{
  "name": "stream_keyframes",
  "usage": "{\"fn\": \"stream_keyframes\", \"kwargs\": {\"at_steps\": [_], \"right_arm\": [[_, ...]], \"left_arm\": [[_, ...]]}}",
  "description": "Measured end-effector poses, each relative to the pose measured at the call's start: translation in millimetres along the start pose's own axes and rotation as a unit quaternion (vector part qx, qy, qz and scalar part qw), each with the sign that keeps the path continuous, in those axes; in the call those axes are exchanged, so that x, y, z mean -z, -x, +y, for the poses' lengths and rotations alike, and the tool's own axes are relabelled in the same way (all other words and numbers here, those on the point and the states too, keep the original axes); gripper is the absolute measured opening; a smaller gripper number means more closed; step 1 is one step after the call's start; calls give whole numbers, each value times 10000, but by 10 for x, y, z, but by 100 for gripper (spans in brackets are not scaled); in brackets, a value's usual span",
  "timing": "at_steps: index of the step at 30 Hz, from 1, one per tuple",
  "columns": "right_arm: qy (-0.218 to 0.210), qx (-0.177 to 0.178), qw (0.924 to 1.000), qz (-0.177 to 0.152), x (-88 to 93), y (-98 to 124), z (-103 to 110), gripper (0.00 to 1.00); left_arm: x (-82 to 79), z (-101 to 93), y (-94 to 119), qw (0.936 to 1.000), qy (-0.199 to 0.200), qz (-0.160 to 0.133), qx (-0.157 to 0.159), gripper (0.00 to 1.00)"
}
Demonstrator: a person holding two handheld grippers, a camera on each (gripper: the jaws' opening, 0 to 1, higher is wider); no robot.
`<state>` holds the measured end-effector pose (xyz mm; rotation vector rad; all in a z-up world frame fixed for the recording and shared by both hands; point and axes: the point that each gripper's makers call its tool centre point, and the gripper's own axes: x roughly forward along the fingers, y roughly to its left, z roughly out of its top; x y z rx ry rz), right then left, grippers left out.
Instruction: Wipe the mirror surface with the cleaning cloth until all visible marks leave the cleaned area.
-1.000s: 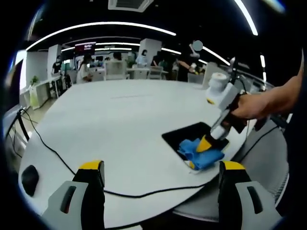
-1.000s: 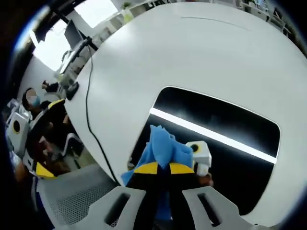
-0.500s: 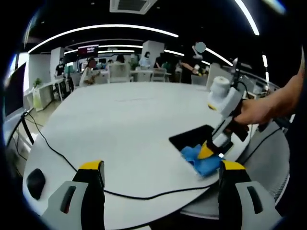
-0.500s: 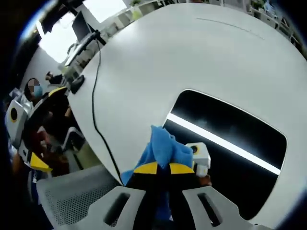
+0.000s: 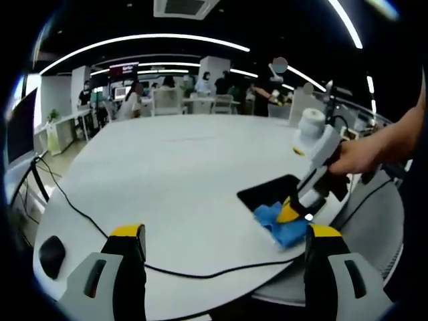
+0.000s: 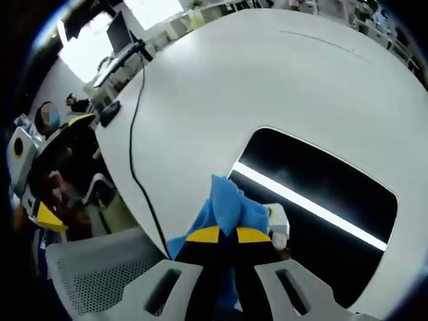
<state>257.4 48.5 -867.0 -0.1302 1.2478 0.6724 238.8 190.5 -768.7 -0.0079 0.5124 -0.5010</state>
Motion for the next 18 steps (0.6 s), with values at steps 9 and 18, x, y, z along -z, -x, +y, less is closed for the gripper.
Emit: {"fn": "stream_keyframes", "kwargs": {"at_steps": [9, 18], "right_arm": [[-183, 112, 9998, -46, -36, -21, -28, 1], [-326, 130, 9993, -135, -194, -72, -88, 1]], "left_arm": [[-18, 6, 6, 10000, 15, -40, -45, 100], [37, 2, 46, 10000, 75, -17, -51, 100]]}}
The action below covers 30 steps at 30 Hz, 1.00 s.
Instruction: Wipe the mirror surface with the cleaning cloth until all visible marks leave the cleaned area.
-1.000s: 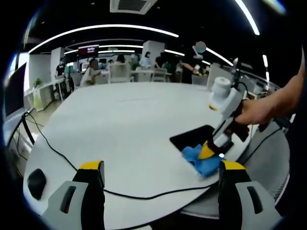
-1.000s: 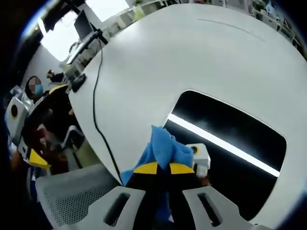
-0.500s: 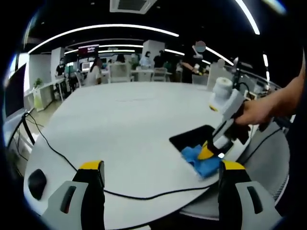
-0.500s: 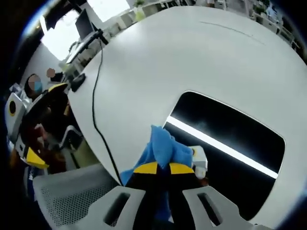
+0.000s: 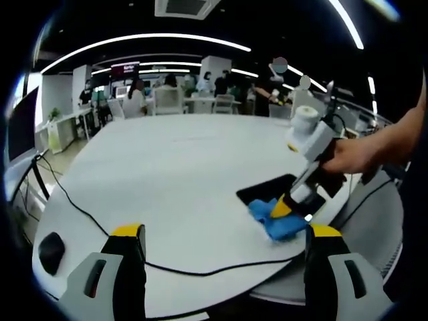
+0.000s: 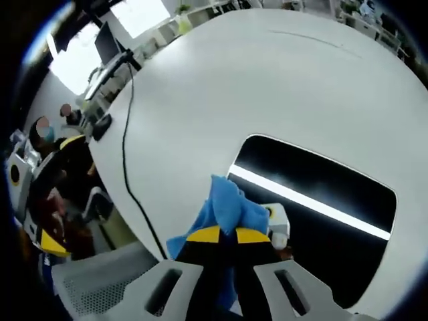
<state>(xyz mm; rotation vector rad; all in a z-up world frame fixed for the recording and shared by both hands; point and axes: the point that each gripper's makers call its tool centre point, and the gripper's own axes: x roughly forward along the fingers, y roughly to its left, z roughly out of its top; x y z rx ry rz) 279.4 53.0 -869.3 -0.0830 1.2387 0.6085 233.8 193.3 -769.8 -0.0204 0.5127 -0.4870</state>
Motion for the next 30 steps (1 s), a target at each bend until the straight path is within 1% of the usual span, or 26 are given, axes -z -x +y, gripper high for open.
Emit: {"fn": "stream_keyframes", "kwargs": {"at_steps": [6, 9, 12, 20, 27, 29, 30], "right_arm": [[59, 41, 10000, -47, -185, -95, -81, 1], [104, 65, 9999, -68, -236, -99, -97, 1], [131, 80, 9999, -72, -283, -112, -115, 1], [223, 83, 9996, -125, -441, -154, -167, 1], [196, 25, 9997, -125, -586, -153, -203, 1], [227, 30, 9996, -139, -625, -157, -211, 1], [237, 34, 9996, -142, -638, -156, -214, 1]], "left_arm": [[40, 21, 19, 10000, 51, 21, -19, 100], [52, 19, 13, 10000, 56, 20, -11, 100], [42, -6, 1, 10000, 49, 8, 19, 100], [14, 1, -33, 10000, 72, -10, 12, 100], [68, -25, -13, 9999, 73, 100, 39, 100], [26, -7, 11, 9999, 134, -44, 30, 100], [-20, 23, 27, 9997, 156, -173, -23, 100]]}}
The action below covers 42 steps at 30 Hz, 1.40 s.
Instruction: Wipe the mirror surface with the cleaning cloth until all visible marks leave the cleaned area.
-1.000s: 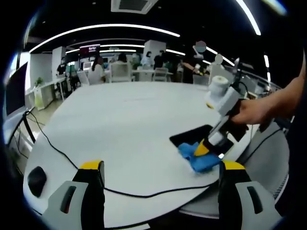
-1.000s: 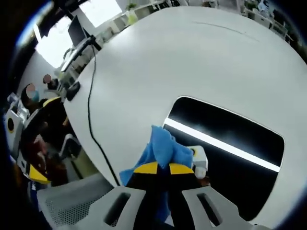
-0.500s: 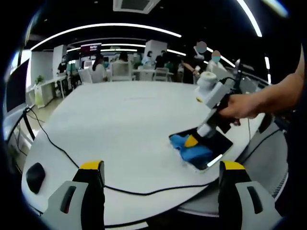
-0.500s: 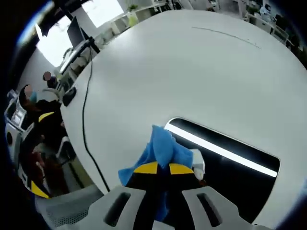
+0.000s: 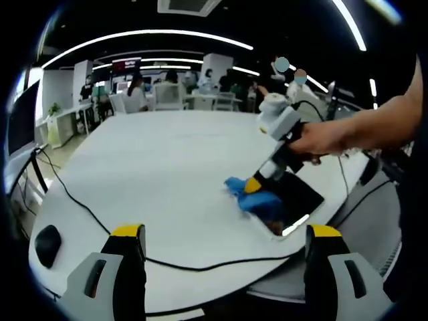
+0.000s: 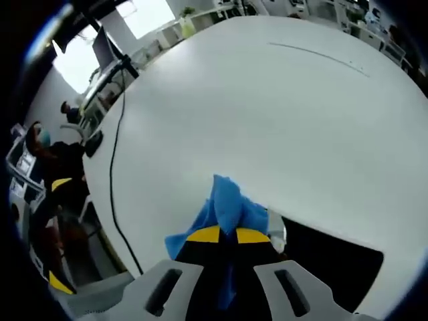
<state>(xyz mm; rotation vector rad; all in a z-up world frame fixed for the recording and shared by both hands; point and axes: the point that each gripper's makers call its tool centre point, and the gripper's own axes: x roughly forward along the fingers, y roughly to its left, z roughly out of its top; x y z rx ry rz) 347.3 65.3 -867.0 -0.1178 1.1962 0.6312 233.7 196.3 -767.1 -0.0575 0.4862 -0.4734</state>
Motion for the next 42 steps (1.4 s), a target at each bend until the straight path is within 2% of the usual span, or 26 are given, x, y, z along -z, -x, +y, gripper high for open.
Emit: {"fn": "stream_keyframes", "kwargs": {"at_steps": [6, 11, 14, 16, 18, 20, 22, 25, 28, 34, 37, 40, 42], "right_arm": [[35, 57, 9999, 90, -49, -19, -10, 1], [86, 49, 9998, 155, -34, -6, -8, 1], [255, 102, 9994, 227, -39, -8, 0, 1], [109, 172, 9994, 271, -48, -21, -16, 1], [188, 256, 9994, 132, -111, -68, -25, 0], [394, 355, 9983, 251, -92, -59, -24, 0], [324, 318, 9986, 255, -100, -75, -44, 0], [-39, 256, 9994, 207, -99, -74, -63, 0], [-69, 264, 9994, 201, -107, -101, -72, 0], [343, 424, 9985, 89, -75, -59, -37, 0], [322, 372, 9988, 54, -100, -83, -61, 0], [66, 239, 9996, 104, -138, -133, -88, 0], [102, 204, 9997, 91, -118, -97, -63, 0]], "left_arm": [[-25, 59, 12, 9999, 57, 23, -101, 100], [-71, -18, -29, 10000, 55, -16, -81, 100], [-81, -63, -49, 10000, 35, -21, -24, 100], [-97, -83, -46, 10000, 22, -25, -13, 100], [-105, -95, -29, 10000, 12, -28, 4, 100], [-107, -108, -1, 10000, -8, -22, 1, 100], [-78, -86, 14, 10000, 3, -4, -25, 100], [-55, -70, 33, 10000, 26, -12, -58, 100], [-14, -64, 32, 9999, 62, -23, -100, 100], [11, -116, -21, 9999, 85, 16, -74, 100], [-6, -91, -74, 9999, 91, -16, -67, 100], [-17, -78, -141, 10000, 40, -11, -22, 100], [-43, -68, -154, 10000, -43, -10, -21, 100]]}}
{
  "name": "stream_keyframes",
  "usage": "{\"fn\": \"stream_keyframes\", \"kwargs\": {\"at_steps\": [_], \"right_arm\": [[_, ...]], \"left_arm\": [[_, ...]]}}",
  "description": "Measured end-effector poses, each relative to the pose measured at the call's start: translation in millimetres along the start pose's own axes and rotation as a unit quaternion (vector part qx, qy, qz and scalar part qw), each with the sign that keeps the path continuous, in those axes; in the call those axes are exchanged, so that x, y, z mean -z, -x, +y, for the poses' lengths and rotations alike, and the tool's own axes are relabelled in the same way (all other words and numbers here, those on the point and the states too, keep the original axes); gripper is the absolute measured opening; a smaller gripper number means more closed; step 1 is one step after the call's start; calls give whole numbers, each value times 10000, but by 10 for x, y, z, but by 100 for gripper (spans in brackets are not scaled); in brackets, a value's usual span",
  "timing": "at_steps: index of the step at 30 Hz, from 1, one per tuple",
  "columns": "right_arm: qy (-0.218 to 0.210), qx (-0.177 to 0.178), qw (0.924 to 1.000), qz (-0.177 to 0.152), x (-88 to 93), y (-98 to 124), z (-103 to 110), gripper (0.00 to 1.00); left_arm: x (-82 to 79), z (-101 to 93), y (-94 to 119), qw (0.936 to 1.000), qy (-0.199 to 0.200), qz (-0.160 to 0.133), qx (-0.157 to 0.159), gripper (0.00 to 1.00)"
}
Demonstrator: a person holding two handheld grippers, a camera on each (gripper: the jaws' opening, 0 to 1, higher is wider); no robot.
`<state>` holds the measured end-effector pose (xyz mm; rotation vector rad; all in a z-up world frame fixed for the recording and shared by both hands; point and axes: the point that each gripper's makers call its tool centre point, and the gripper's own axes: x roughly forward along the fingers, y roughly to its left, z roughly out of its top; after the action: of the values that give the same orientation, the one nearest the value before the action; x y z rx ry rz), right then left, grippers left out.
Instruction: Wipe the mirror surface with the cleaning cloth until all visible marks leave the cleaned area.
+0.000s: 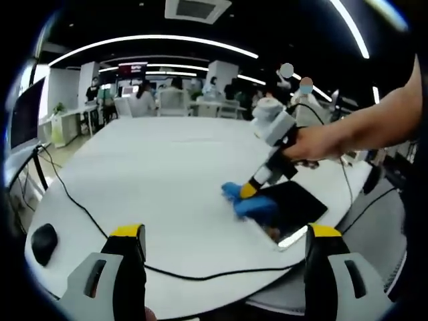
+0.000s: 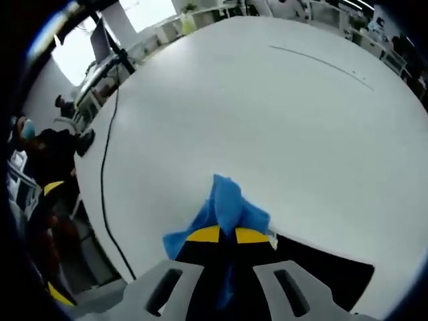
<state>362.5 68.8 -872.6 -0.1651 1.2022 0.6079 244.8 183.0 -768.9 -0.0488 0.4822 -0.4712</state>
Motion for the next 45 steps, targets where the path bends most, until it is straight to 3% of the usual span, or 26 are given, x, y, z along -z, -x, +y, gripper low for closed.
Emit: {"fn": "stream_keyframes", "kwargs": {"at_steps": [4, 9, 16, 31, 36, 45], "right_arm": [[245, 18, 9997, -77, 14, 19, 22, 0], [-122, -263, 9995, -84, 25, 54, 10, 0], [-348, -220, 9990, -189, 82, 119, -69, 0], [-248, -58, 9997, 33, 169, 184, -281, 0], [-132, 159, 9997, 135, 192, 208, -374, 0], [-431, 78, 9986, 292, 178, 177, -395, 0]], "left_arm": [[-50, 58, 32, 9999, 20, -78, -104, 100], [-39, 44, 40, 10000, -69, 7, -65, 100], [-32, 66, 35, 9999, -105, 7, -51, 100], [50, -2, 31, 10000, -56, 65, 8, 100], [36, -7, 25, 10000, -68, 53, -6, 100], [1, 41, 31, 9998, -152, 75, -73, 100]]}}
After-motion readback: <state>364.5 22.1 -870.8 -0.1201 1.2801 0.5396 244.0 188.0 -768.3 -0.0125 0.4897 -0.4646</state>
